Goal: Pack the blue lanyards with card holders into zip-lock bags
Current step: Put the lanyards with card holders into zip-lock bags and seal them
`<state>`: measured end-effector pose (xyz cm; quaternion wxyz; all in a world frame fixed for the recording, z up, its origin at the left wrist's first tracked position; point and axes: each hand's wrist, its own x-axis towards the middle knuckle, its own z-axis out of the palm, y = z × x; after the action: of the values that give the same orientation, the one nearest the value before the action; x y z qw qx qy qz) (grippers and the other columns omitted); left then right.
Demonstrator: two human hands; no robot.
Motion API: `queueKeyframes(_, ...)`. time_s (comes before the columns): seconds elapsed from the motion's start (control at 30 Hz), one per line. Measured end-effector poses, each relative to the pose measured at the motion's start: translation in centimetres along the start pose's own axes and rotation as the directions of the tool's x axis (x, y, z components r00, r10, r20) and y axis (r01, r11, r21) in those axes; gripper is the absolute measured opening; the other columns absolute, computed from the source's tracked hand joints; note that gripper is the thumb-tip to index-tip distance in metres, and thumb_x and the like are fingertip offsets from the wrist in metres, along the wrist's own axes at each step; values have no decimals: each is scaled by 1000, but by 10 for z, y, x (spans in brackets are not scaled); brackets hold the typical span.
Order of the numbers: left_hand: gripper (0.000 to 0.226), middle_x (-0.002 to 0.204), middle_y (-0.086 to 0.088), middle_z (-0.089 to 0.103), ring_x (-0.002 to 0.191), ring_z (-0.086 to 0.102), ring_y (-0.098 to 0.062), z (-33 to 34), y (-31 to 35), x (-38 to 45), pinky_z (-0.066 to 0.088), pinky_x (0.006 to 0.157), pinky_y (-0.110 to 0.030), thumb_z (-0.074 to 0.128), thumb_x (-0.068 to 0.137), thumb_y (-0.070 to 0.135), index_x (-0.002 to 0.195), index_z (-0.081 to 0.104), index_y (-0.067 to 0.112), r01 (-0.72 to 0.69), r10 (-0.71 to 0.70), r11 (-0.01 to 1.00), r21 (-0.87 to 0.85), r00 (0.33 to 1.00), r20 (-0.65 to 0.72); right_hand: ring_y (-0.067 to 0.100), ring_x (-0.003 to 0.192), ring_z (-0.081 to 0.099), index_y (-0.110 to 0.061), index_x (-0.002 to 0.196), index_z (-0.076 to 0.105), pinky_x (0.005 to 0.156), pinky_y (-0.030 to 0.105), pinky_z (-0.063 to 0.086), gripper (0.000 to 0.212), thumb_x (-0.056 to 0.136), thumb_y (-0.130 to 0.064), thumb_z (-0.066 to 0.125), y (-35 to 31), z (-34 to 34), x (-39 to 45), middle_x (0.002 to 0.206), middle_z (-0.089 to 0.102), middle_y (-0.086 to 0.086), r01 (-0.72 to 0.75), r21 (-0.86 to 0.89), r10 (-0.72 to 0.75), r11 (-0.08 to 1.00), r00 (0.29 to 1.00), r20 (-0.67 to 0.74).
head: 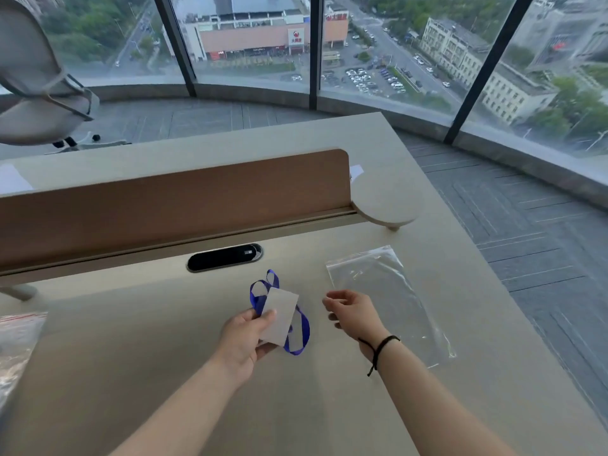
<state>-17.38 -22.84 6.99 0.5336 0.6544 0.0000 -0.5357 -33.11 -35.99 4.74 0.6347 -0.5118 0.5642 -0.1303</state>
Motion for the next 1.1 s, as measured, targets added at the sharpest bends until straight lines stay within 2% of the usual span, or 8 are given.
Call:
queueKeyframes(0.2, 16, 98, -14, 76, 73, 76, -21, 52, 1, 31, 56, 65, -32, 62, 96, 8, 110, 68, 8, 15, -15, 1000, -25, 1000, -10, 24, 83, 69, -21, 124, 58, 76, 39, 60, 41, 85, -29, 67, 7, -50, 82, 99, 70, 7, -20, -269, -8, 963, 995, -100)
queueKeyframes(0.33, 16, 103, -17, 77, 86, 75, -28, 73, 1, 55, 57, 73, -35, 63, 95, 8, 110, 69, 7, 23, -22, 999, 34, 999, -33, 16, 68, 62, -25, 132, 50, 53, 25, 48, 42, 91, -26, 59, -8, -67, 120, 86, 60, -3, 47, -519, -100, 853, 992, -76)
queueKeyframes(0.43, 14, 103, -16, 77, 90, 72, -30, 82, 4, 72, 57, 76, -37, 64, 94, 8, 107, 70, 8, 33, -31, 999, 43, 998, -56, 10, 55, 58, -32, 135, 44, 44, 22, 40, 44, 93, -21, 51, -19, -76, 144, 77, 59, -6, 96, -726, -150, 681, 989, -9)
queueKeyframes(0.6, 13, 98, -12, 78, 87, 72, -26, 86, 11, 91, 55, 70, -34, 63, 95, 8, 105, 71, 9, 44, -41, 997, 55, 997, -65, 23, 89, 62, -34, 139, 42, 75, 33, 55, 59, 86, -10, 43, -28, -79, 182, 116, 65, 5, 148, -842, -118, 519, 988, 101)
queueKeyframes(0.77, 14, 98, -12, 77, 89, 71, -28, 80, 15, 105, 55, 68, -34, 63, 95, 7, 107, 71, 8, 57, -51, 997, 54, 994, -97, 27, 85, 64, -23, 110, 60, 75, 33, 46, 33, 84, -8, 46, -27, -80, 201, 105, 67, 5, 169, -886, -179, 431, 979, 100)
queueKeyframes(0.9, 14, 100, -13, 76, 87, 71, -27, 78, 15, 109, 55, 68, -35, 64, 94, 7, 107, 70, 9, 66, -63, 997, 26, 992, -113, 29, 85, 64, -21, 96, 64, 71, 32, 48, 19, 87, -14, 49, -22, -76, 203, 100, 68, 6, 197, -868, -243, 455, 966, 92)
queueKeyframes(1.03, 15, 107, -15, 75, 92, 70, -29, 75, 16, 108, 55, 70, -36, 65, 94, 9, 109, 69, 8, 67, -67, 998, -4, 992, -110, 23, 85, 64, -26, 90, 65, 70, 31, 52, 9, 86, -32, 60, -16, -72, 195, 94, 69, 2, 227, -796, -271, 561, 959, 83)
queueKeyframes(1.1, 18, 107, -14, 75, 89, 71, -26, 72, 18, 106, 55, 67, -33, 65, 94, 10, 111, 70, 9, 64, -66, 998, -24, 994, -87, 19, 80, 63, -24, 85, 66, 67, 29, 50, 17, 84, -42, 65, -14, -67, 187, 84, 69, -2, 209, -724, -255, 657, 966, 48)
